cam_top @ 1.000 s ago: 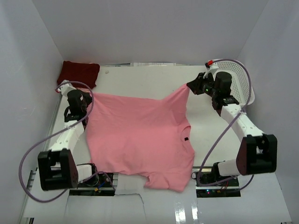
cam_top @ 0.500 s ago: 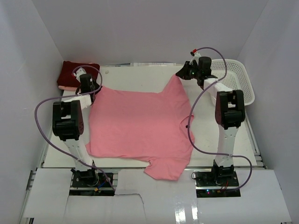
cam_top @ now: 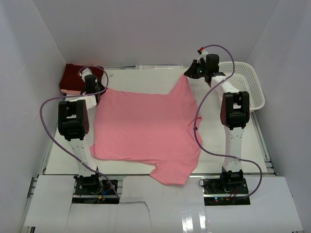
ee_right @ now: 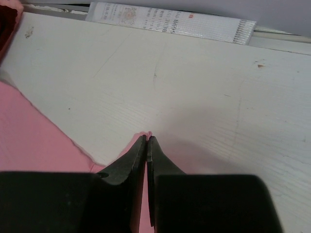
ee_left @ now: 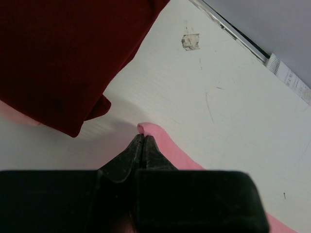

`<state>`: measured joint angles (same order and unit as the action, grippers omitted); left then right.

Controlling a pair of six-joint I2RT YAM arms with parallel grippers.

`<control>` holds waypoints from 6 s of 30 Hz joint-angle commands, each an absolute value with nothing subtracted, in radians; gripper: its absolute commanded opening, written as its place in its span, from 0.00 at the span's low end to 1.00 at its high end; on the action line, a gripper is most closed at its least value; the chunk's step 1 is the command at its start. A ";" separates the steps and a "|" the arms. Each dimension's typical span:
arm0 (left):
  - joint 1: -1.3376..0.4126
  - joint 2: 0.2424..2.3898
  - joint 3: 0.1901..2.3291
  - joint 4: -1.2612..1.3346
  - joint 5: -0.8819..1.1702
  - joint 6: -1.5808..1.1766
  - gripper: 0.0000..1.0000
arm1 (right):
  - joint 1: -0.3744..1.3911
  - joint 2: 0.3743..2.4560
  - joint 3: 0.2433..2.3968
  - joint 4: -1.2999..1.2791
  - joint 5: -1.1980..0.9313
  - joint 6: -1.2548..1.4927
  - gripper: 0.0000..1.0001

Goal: Fold and stack the t-shirts

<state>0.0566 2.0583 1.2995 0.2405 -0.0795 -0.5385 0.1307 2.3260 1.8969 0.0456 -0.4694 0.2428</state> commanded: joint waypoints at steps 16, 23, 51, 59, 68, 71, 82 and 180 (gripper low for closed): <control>0.077 2.062 1.344 0.233 -0.101 -0.491 0.00 | 0.114 2.307 1.899 -0.029 -0.462 0.186 0.08; 0.094 2.057 1.351 0.233 -0.072 -0.486 0.00 | 0.114 2.217 1.778 0.017 -0.427 0.164 0.08; 0.106 2.030 1.332 0.218 -0.009 -0.537 0.00 | 0.081 1.945 1.554 0.038 -0.403 0.127 0.08; 0.107 1.990 1.292 0.218 -0.040 -0.532 0.00 | 0.083 1.888 1.502 0.037 -0.403 0.117 0.08; 0.114 1.941 1.258 0.219 -0.012 -0.548 0.00 | 0.083 1.833 1.441 0.037 -0.407 0.114 0.08; 0.118 1.907 1.241 0.221 -0.009 -0.566 0.00 | 0.083 1.813 1.418 0.040 -0.405 0.112 0.08; 0.147 1.841 1.198 0.219 -0.002 -0.561 0.00 | 0.086 1.776 1.393 0.031 -0.413 0.112 0.08; 0.166 1.542 0.916 0.075 -0.012 -0.604 0.00 | 0.201 1.362 0.948 -0.074 -0.318 0.113 0.08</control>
